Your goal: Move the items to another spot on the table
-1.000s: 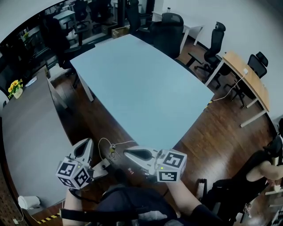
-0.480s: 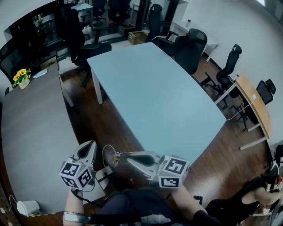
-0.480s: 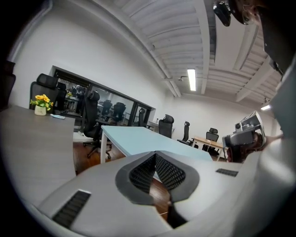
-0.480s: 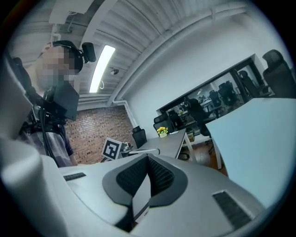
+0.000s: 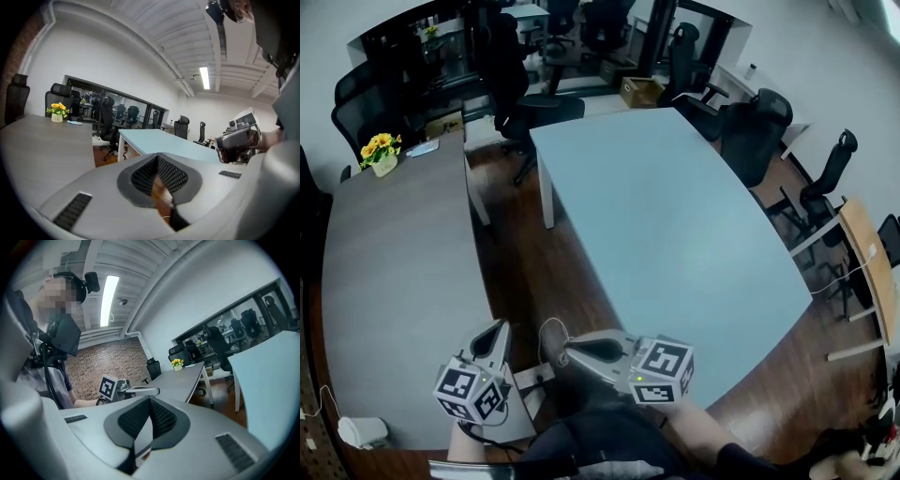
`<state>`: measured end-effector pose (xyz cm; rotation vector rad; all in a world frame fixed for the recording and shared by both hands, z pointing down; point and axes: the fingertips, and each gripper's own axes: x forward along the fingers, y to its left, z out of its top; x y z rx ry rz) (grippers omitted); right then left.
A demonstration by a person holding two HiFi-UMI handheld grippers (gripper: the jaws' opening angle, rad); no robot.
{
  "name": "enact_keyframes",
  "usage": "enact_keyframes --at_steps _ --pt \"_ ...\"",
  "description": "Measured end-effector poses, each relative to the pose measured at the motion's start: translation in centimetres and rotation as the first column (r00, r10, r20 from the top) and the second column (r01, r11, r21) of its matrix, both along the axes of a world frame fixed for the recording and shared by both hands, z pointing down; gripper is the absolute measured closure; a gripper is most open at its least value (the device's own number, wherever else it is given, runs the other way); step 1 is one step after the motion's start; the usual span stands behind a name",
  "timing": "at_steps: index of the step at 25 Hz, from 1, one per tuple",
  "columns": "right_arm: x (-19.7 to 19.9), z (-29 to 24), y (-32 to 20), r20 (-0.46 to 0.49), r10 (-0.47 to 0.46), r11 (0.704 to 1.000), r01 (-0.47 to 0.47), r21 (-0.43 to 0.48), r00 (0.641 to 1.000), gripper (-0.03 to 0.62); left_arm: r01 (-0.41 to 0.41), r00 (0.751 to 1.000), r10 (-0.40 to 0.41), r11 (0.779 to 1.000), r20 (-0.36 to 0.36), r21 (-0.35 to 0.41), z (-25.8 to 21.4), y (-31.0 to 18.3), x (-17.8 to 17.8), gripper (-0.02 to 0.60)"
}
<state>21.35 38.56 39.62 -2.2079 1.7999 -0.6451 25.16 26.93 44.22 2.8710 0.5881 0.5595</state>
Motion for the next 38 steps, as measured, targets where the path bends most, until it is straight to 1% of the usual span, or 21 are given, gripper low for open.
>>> enact_keyframes --at_steps 2,4,7,10,12,15,18,20,23,25,28,30,31,32,35,36,38 --pt "1.3 0.5 -0.7 0.013 -0.046 0.999 0.046 0.019 0.999 0.609 0.036 0.999 -0.036 0.999 0.006 0.023 -0.1 -0.5 1.0 0.572" --pt "3.1 0.4 -1.0 0.016 -0.075 0.996 0.074 0.051 0.997 0.609 0.052 0.998 -0.053 0.998 0.019 0.044 -0.3 -0.2 2.4 0.572" --pt "6.2 -0.5 -0.7 0.013 -0.114 0.987 0.111 0.112 0.993 0.609 0.032 0.999 -0.035 0.997 0.041 0.069 -0.5 1.7 5.4 0.574" --pt "8.4 -0.7 -0.4 0.017 -0.166 0.974 0.161 0.162 0.986 0.609 0.014 0.998 -0.021 0.99 0.052 0.137 -0.7 3.4 8.8 0.572" --pt "9.9 -0.2 0.1 0.025 -0.183 0.968 0.176 0.18 0.983 0.609 0.022 0.998 -0.031 0.985 0.05 0.171 -0.9 3.9 10.9 0.572" --pt "12.5 -0.3 0.7 0.041 -0.187 0.96 0.174 0.219 0.981 0.609 0.049 0.996 -0.06 0.981 0.058 0.185 -1.3 4.4 13.2 0.572" --pt "14.3 -1.9 1.0 0.071 -0.184 0.936 0.152 0.317 0.98 0.609 0.044 0.997 -0.055 0.978 0.049 0.202 -2.3 4.8 14.6 0.572" --pt "15.4 -2.2 1.2 0.081 -0.18 0.927 0.142 0.346 0.98 0.609 0.05 0.997 -0.06 0.976 0.039 0.211 -2.7 4.7 15.7 0.572" --pt "17.1 -2.0 1.4 0.063 -0.178 0.929 0.147 0.34 0.982 0.609 0.057 0.998 -0.064 0.976 0.029 0.212 -3.0 4.6 17.7 0.572" --pt "18.3 -2.0 1.5 0.051 -0.173 0.931 0.146 0.335 0.984 0.609 0.051 0.998 -0.057 0.973 0.024 0.226 -3.1 4.6 19.1 0.572" --pt "20.3 -2.1 1.6 0.046 -0.14 0.937 0.117 0.328 0.989 0.609 0.007 1.0 -0.014 0.965 0.023 0.262 -2.9 5.2 21.3 0.572" --pt "21.8 -2.3 1.3 0.049 -0.119 0.937 0.095 0.337 0.992 0.609 -0.027 1.0 0.023 0.957 0.017 0.29 -2.9 5.4 22.7 0.572" --pt "22.6 -2.2 1.0 0.049 -0.111 0.936 0.088 0.341 0.993 0.609 -0.033 0.999 0.033 0.956 0.006 0.292 -3.0 5.2 23.4 0.572" --pt "23.3 -2.1 0.5 0.048 -0.105 0.936 0.082 0.343 0.993 0.609 -0.031 0.999 0.037 0.959 -0.016 0.281 -3.5 4.8 24.2 0.572" --pt "25.8 -2.2 -1.9 0.039 -0.092 0.938 0.074 0.337 0.995 0.609 -0.009 0.994 0.028 0.983 -0.102 0.182 -5.6 2.6 27.0 0.572" --pt "26.7 -2.2 -2.8 0.04 -0.089 0.94 0.071 0.335 0.995 0.609 -0.003 0.993 0.021 0.988 -0.116 0.156 -5.8 1.6 28.0 0.572" --pt "28.8 -1.7 -5.1 0.053 -0.08 0.945 0.059 0.323 0.995 0.609 0.008 0.994 0.007 0.991 -0.111 0.135 -5.0 -1.0 30.2 0.572"
